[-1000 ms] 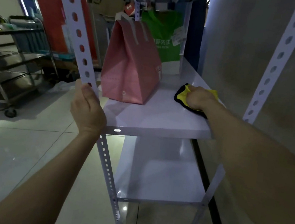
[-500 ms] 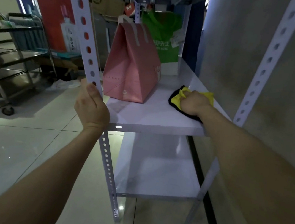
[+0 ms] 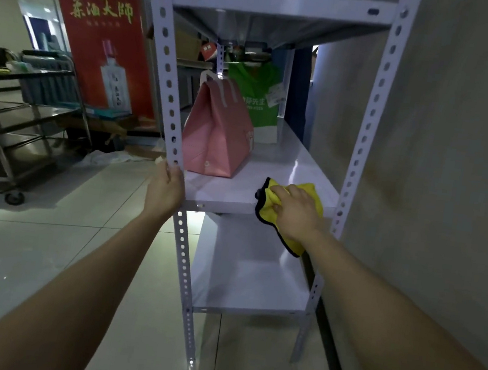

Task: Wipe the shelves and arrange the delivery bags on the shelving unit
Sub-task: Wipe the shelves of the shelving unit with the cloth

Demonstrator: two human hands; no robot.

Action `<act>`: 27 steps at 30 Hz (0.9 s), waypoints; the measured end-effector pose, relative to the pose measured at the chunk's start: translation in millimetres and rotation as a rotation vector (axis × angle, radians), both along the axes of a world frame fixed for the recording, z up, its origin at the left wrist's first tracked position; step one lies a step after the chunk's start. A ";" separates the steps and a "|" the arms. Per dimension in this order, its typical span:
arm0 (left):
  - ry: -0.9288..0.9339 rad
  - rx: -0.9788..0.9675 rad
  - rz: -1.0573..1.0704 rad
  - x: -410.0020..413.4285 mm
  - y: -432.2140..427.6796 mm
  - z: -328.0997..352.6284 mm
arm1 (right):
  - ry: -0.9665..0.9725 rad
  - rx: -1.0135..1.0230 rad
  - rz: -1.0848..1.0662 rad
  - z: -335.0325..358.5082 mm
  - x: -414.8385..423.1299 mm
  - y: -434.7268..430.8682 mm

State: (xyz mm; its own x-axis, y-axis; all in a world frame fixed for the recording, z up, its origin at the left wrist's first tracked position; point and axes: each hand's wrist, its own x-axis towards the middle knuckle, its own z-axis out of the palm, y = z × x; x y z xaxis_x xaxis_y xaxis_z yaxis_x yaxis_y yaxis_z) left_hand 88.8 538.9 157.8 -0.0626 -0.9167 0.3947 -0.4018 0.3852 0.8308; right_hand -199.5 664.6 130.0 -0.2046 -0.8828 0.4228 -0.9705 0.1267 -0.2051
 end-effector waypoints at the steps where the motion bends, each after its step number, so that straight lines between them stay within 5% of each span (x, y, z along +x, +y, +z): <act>1: -0.045 0.045 -0.024 5.0 7.9 -7.9 | 0.002 -0.039 -0.001 -3.9 4.3 2.7; 9: -0.374 0.285 -0.079 48.3 77.0 -108.1 | -0.040 -0.055 0.132 -31.2 74.9 62.7; 27: -0.686 0.202 -0.165 135.8 116.9 -188.1 | -0.126 0.169 0.367 -145.7 172.2 50.4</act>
